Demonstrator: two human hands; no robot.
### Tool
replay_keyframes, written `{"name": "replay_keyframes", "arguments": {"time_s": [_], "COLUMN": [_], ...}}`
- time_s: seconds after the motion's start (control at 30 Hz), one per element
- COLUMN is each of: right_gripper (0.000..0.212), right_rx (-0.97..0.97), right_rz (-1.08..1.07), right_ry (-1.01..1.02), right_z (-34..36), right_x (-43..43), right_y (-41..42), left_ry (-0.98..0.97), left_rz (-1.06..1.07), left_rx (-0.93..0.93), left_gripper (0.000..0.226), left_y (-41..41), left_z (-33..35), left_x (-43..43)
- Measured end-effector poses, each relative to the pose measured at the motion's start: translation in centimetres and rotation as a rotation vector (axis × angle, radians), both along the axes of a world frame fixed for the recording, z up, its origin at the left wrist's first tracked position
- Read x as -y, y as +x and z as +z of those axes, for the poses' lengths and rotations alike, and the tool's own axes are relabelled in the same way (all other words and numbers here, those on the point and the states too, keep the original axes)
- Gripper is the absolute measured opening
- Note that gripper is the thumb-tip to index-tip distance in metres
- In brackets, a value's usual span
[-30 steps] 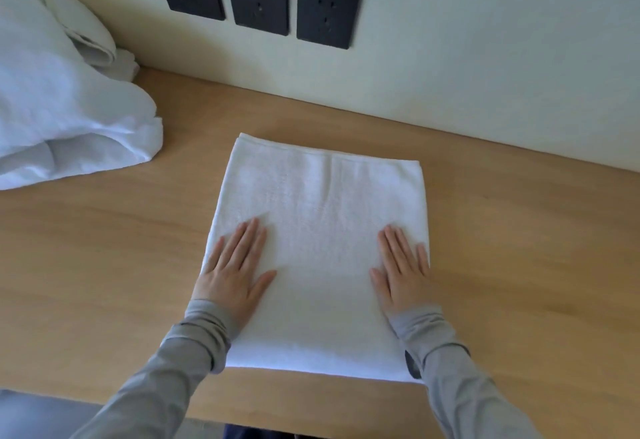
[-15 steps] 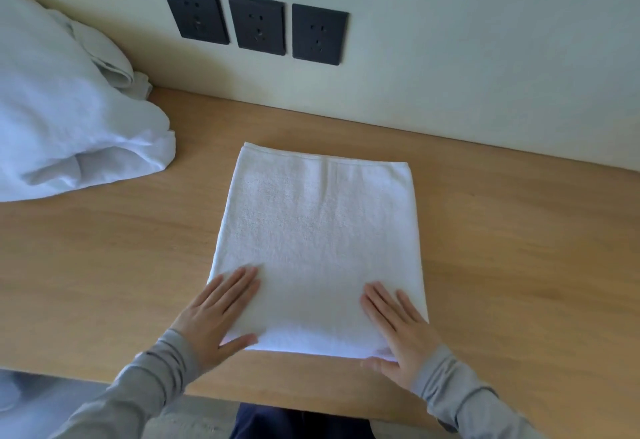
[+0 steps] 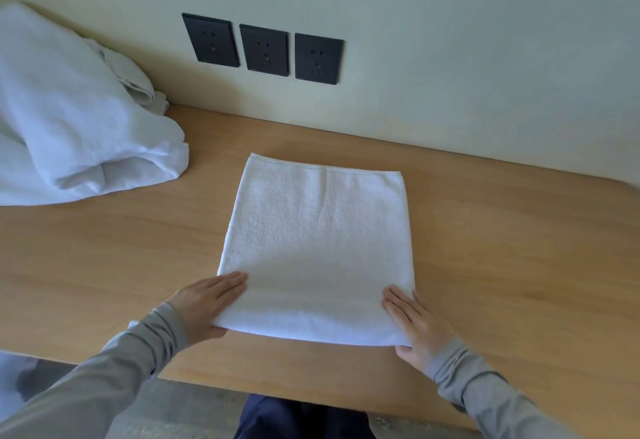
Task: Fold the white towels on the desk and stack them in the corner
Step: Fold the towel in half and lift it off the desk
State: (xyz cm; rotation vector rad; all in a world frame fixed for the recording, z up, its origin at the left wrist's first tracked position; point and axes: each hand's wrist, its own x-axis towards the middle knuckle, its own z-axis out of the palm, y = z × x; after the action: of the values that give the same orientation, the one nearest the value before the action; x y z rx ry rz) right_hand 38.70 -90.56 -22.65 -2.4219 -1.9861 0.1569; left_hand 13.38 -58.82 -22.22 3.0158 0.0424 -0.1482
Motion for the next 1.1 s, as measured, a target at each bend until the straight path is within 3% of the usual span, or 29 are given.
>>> {"name": "replay_keyframes", "arguments": {"time_s": [0.17,0.23,0.37,0.5,0.67,0.8,1.1], "right_gripper": [0.039,0.033,0.036,0.032,0.034,0.05,0.047], "right_rx": [-0.505,-0.663,-0.983,-1.141,-1.073,-1.006,-0.962], "right_rz": [-0.402,-0.521,-0.577,-0.819,-1.148,-1.196,-1.293], "right_ry": [-0.002,0.073,0.175,0.47,0.623,0.593,0.463], "right_z": [4.5,6.5,9.7,9.2,6.4,4.9,0.7], "right_x": [-1.0,-1.8,-4.9,-8.2,-12.6,-15.4,-19.6], "right_y": [2.8,4.9,8.7,11.2,12.9,14.9,18.5], "left_ry": [-0.403,-0.569,-0.907,-0.955,-0.955,-0.935,-0.725], "left_rz": [0.428,0.594,0.751,0.889,1.138,1.207,1.279], "left_rx": [-0.051,0.036,0.246,0.423,0.45,0.426,0.239], "left_gripper": [0.04,0.035,0.048,0.015,0.025,0.037,0.043], "left_y": [1.0,1.8,5.1,9.7,15.0,17.9,21.8], "left_z": [3.1,4.9,7.6,7.6,5.6,3.9,-1.0], "left_x": [-2.6,-4.0,-6.5,-7.7,-9.3,-11.3,-14.5]}}
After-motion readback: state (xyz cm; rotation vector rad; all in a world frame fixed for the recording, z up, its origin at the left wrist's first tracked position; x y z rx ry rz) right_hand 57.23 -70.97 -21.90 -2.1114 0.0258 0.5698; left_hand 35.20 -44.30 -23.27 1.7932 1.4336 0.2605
